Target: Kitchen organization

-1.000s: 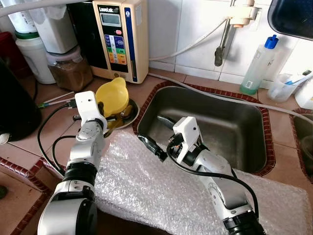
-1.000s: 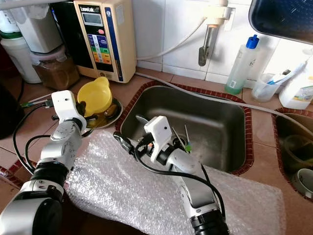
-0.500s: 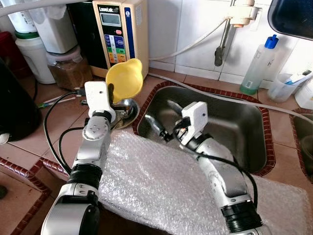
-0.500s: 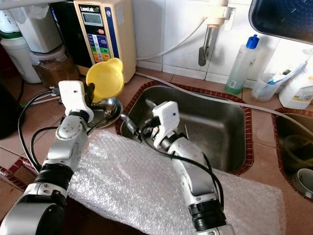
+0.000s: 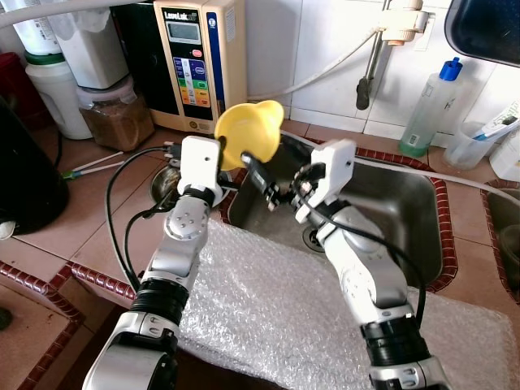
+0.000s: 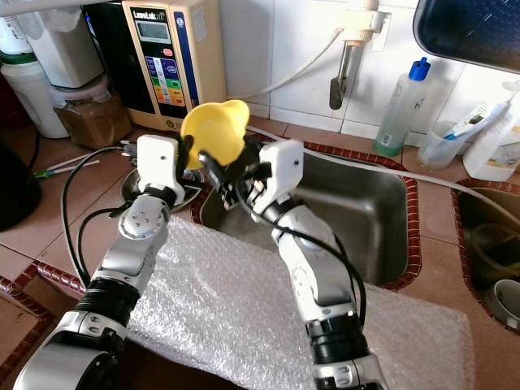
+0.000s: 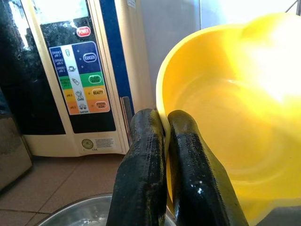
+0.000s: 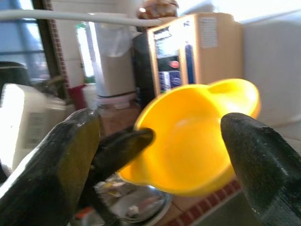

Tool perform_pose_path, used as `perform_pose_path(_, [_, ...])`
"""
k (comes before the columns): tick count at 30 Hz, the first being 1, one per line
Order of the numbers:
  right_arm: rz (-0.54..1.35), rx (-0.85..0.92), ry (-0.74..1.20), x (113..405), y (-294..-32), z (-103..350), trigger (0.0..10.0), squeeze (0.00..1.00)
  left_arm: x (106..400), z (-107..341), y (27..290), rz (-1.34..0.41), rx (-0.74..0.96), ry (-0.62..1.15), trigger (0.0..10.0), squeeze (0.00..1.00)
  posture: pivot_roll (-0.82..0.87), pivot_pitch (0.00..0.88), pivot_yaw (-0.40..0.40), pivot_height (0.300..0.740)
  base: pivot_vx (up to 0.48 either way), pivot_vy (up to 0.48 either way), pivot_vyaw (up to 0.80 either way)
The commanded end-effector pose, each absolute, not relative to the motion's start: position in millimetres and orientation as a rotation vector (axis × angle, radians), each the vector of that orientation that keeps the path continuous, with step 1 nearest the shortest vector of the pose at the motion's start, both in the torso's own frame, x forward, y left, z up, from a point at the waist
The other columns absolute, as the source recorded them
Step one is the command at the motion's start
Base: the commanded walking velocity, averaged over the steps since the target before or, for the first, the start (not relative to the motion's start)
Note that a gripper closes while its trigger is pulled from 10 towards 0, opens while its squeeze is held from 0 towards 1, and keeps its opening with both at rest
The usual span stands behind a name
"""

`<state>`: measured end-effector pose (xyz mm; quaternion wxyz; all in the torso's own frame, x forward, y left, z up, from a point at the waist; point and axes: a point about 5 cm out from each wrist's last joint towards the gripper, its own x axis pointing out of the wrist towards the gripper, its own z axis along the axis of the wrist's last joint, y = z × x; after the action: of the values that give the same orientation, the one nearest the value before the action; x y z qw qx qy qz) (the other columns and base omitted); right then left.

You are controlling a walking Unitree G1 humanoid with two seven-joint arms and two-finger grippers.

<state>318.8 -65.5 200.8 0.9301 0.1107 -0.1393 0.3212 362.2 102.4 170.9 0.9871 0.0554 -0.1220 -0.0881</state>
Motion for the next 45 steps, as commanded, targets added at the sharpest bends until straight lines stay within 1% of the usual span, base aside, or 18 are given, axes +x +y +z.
perform_pose_path(1, [0.617,0.226,-0.283,322.5,-68.5,203.8,10.0,0.00,360.3,176.6,98.9,-0.191,0.125,-0.278,0.0,0.00,0.06,0.000,0.040,0.740,0.000,0.000,0.00])
perform_pose_path(2, [0.558,0.226,-0.275,326.5,-74.1,203.2,10.0,0.00,358.7,179.5,95.2,-0.204,0.120,-0.292,0.0,0.00,0.06,0.000,0.039,0.740,0.000,0.000,0.00])
perform_pose_path(3, [0.558,0.226,-0.275,326.5,-74.1,203.2,10.0,0.00,358.7,179.5,95.2,-0.204,0.120,-0.292,0.0,0.00,0.06,0.000,0.039,0.740,0.000,0.000,0.00])
perform_pose_path(7, [0.412,0.208,-0.232,338.4,-87.4,199.9,10.0,0.00,353.0,190.1,85.1,-0.233,0.100,-0.350,0.0,0.00,0.06,0.000,0.038,0.740,0.000,0.000,0.00])
perform_pose_path(13, [0.396,0.214,-0.207,342.6,-86.9,196.9,10.0,0.00,350.0,192.6,80.2,-0.258,0.091,-0.377,0.0,0.00,0.06,0.000,0.036,0.740,0.000,0.000,0.00])
perform_pose_path(15, [0.356,0.204,-0.182,347.8,-88.3,192.5,10.0,0.00,347.5,194.2,76.3,-0.280,0.077,-0.391,0.0,0.00,0.06,0.000,0.035,0.740,0.000,0.000,0.00])
perform_pose_path(16, [0.327,0.194,-0.175,350.0,-90.4,190.9,7.1,0.00,346.6,194.6,74.9,-0.290,0.071,-0.395,0.0,0.00,0.06,0.000,0.035,0.740,0.000,0.000,0.00])
perform_pose_path(17, [0.291,0.184,-0.159,352.7,-93.8,188.4,0.0,0.00,345.4,195.3,73.3,-0.301,0.068,-0.399,0.0,0.00,0.07,0.000,0.032,0.740,0.000,0.000,0.00])
perform_pose_path(18, [0.291,0.184,-0.159,352.7,-93.8,188.4,0.0,0.00,345.4,195.3,73.3,-0.301,0.068,-0.399,0.0,0.00,0.07,0.000,0.032,0.740,0.000,0.000,0.00])
perform_pose_path(19, [0.236,0.196,-0.137,356.9,-99.9,185.9,0.0,0.00,343.0,196.2,70.5,-0.326,0.073,-0.407,0.0,0.00,0.07,0.000,0.031,0.740,0.000,0.000,0.00])
perform_pose_path(23, [0.160,0.251,-0.102,364.1,-112.9,184.4,0.0,0.00,337.1,193.2,64.5,-0.388,0.098,-0.421,0.0,0.00,0.07,0.000,0.031,0.740,0.000,0.000,0.00])
perform_pose_path(28, [0.141,0.310,-0.066,364.8,-119.7,179.4,0.0,0.00,332.4,189.6,63.0,-0.431,0.162,-0.454,0.0,0.00,0.07,0.000,0.027,0.740,0.000,0.000,0.00])
perform_pose_path(34, [0.146,0.370,-0.023,364.4,-120.7,171.7,0.0,0.00,332.2,187.4,67.3,-0.420,0.160,-0.448,0.0,0.00,0.07,0.000,0.026,0.740,0.000,0.000,0.00])
perform_pose_path(38, [0.190,0.427,0.031,362.5,-117.7,164.4,0.0,0.00,332.2,185.0,69.2,-0.411,0.169,-0.445,0.0,0.00,0.07,0.000,0.026,0.740,0.000,0.000,0.00])
perform_pose_path(45, [0.246,0.436,0.116,354.9,-113.8,150.0,0.0,0.00,331.9,181.2,70.1,-0.417,0.202,-0.439,0.0,0.00,0.06,0.000,0.029,0.740,0.000,0.000,0.00])
